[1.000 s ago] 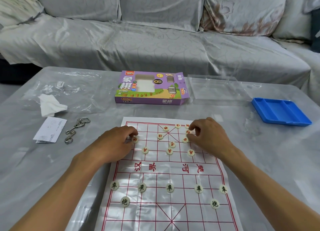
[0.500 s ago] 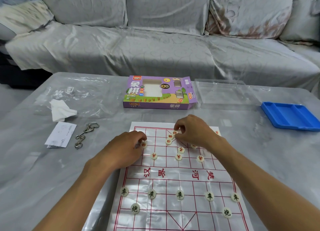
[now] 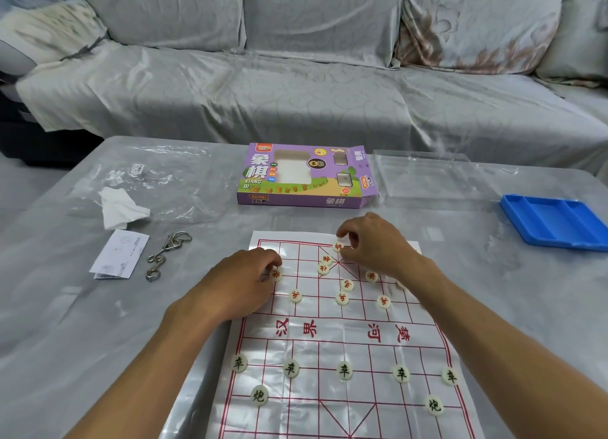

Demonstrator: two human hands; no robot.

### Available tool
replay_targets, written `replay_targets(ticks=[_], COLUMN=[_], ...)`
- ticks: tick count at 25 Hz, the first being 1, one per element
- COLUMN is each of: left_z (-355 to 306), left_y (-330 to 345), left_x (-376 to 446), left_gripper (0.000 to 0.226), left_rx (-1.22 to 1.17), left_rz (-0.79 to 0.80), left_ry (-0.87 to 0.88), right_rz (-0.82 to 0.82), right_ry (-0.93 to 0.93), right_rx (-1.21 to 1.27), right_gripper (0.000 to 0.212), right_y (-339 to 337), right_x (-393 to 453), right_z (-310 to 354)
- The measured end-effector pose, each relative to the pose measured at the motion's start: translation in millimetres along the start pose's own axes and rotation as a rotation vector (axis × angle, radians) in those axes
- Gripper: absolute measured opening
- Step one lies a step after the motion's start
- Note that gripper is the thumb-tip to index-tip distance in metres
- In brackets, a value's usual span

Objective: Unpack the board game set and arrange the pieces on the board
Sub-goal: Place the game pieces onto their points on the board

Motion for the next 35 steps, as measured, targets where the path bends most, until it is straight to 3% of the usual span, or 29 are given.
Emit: replay_targets(ticks=[4,15,25,31,35], left_z=[-1.4,-1.6,0.7,-0.6,0.4], left_y=[-2.3,-1.5,-0.2,-1.0,-1.3], left_x=[-0.4,-1.5,-0.5,-0.5,-1.2], left_gripper=[0.026,0.02,0.023,0.028,0.029], left_rx=[0.015,0.011,0.003,-0.011,-0.017], left_rz=[0.007,-0.005,0.007,0.014,0.02], left_ry=[-0.005,0.003,-0.007,-0.006,-0.007], right_rz=[-0.132,0.071,0.061,-0.078,-0.041], right_ry=[0.038,-0.098,-0.094,0.001,0.036], right_rx=[0.079,0.042,0.033,0.115,0.107], right_gripper=[0.02,0.037,0.027,0.023,0.024], right_y=[-11.5,17.1,25.6,4.3,8.8], right_x=[-24.5,-23.1,-14.4,2.5,19.4], right_z=[-7.6,30.7,33.4,25.2,29.3])
Point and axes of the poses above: each hand's wrist, its own x-axis towards the middle knuckle, its own y-axis out of the palm, z = x × y, the point moved 4 cm from there along x, towards the middle knuckle, and after that the axes turned 12 degrees about z, right-handed, at the moved point
